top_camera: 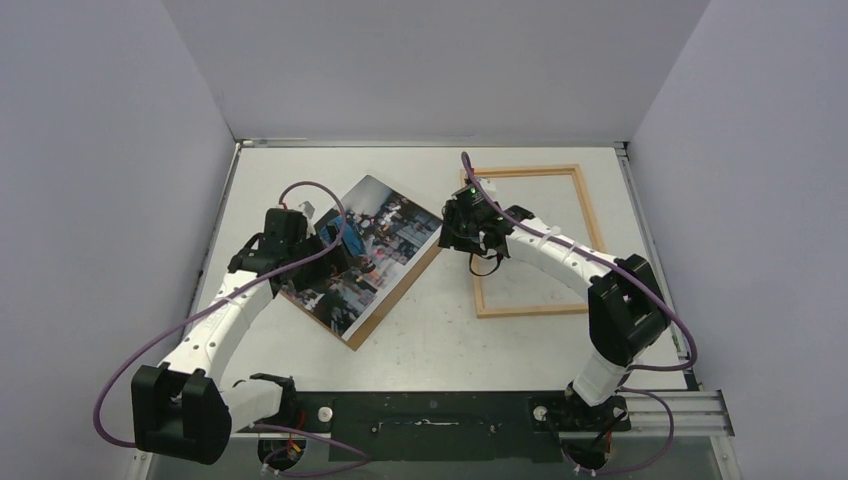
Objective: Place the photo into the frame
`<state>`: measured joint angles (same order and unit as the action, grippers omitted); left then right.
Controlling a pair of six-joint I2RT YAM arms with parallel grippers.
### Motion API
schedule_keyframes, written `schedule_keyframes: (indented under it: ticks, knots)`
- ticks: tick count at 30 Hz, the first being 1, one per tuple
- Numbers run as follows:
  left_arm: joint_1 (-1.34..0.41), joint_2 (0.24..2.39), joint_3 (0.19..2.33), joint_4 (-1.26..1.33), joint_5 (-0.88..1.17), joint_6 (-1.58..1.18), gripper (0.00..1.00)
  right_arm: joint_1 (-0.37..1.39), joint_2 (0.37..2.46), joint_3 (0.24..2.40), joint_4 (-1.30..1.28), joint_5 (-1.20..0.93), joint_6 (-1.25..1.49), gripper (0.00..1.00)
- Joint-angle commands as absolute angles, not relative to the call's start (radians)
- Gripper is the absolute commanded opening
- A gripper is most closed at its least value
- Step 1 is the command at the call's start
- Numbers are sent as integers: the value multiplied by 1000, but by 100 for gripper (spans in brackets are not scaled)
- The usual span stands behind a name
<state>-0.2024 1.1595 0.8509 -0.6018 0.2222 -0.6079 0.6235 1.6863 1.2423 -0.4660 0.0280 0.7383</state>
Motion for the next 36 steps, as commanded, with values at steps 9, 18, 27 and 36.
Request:
schedule_keyframes:
  ticks: [9,18,27,36]
  knots:
    - [-205,1306,988,-529,272,-538,92,571,1718,1407,-438,-81,781,49]
    - [-204,1499,1063,-416,319,-576,90,558,1888,1489,-378,-32,862,42]
    - [-203,1657,1148,-405,346,-546,87,516,2034,1564,-328,39,899,48]
    - [-198,1707,1136,-442,294,-505,85,494,2135,1614,-345,76,904,52]
